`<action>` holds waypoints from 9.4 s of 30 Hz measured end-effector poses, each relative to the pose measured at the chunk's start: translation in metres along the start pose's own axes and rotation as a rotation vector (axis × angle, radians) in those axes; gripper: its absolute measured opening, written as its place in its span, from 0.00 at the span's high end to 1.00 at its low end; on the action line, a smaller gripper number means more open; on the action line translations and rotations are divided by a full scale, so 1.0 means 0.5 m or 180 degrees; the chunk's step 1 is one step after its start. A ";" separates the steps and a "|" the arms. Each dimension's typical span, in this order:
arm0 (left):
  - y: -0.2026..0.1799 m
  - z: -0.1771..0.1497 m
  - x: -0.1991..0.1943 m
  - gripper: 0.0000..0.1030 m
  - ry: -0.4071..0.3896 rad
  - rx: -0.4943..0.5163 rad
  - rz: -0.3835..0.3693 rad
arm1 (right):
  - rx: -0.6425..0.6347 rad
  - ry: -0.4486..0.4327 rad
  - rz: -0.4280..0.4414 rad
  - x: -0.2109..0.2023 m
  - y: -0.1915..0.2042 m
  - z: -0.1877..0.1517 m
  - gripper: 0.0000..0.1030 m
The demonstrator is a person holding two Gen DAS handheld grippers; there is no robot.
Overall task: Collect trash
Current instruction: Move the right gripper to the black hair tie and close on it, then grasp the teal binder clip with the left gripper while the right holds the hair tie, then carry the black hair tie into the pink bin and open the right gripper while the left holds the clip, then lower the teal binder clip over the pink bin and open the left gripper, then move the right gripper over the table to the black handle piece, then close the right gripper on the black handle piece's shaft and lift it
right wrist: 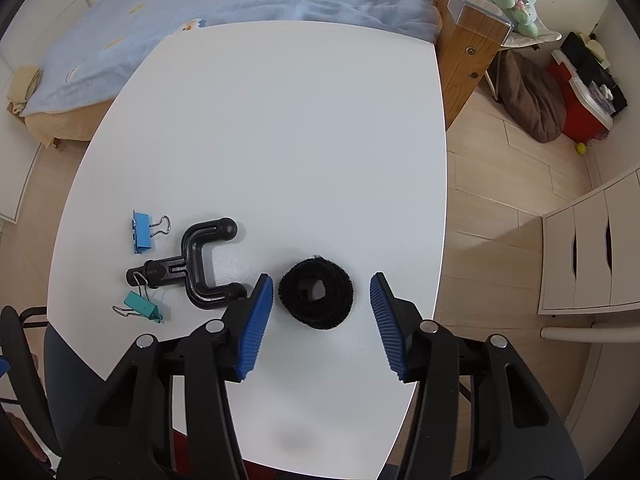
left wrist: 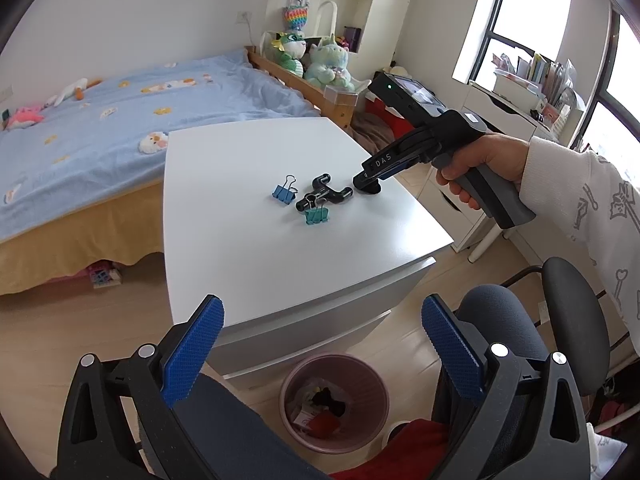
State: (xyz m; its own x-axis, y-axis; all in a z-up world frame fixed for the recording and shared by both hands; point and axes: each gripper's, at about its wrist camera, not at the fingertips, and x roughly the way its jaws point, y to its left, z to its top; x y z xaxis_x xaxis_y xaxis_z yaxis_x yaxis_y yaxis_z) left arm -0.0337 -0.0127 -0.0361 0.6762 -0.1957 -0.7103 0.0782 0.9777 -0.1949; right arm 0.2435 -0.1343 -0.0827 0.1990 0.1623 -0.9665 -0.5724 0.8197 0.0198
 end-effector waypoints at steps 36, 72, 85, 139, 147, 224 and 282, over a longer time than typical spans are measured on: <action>0.002 0.098 0.056 0.07 0.0073 0.0200 0.0044 | -0.0140 -0.0412 0.0228 -0.104 0.023 -0.091 0.71; -0.013 0.145 0.287 0.66 0.0475 -0.0421 0.0663 | 0.0003 -0.0439 0.0294 -0.105 -0.026 -0.133 0.71; -0.016 0.148 0.290 0.80 0.0465 -0.0372 0.0538 | -0.0010 -0.0444 0.0303 -0.103 -0.023 -0.133 0.71; -0.060 0.019 -0.036 0.80 0.0220 0.0339 -0.0123 | -0.0663 -0.1024 0.0815 -0.282 0.194 -0.427 0.71; -0.052 0.008 -0.044 0.80 0.0240 0.0321 -0.0129 | -0.0681 -0.1010 0.0835 -0.268 0.205 -0.439 0.19; 0.003 0.059 -0.036 0.07 -0.0114 0.0341 0.0124 | -0.0210 -0.1209 0.0473 -0.303 0.119 -0.331 0.05; 0.101 0.073 0.000 0.07 -0.0007 -0.0122 0.0153 | -0.0681 -0.0201 0.0224 0.025 0.172 -0.004 0.30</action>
State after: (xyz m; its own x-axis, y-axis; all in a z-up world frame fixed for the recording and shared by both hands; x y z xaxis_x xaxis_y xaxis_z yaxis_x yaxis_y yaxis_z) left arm -0.0028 0.0394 -0.0211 0.6800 -0.1485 -0.7181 0.0177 0.9823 -0.1864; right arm 0.1952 -0.0626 -0.0933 0.1980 0.2545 -0.9466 -0.7409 0.6711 0.0254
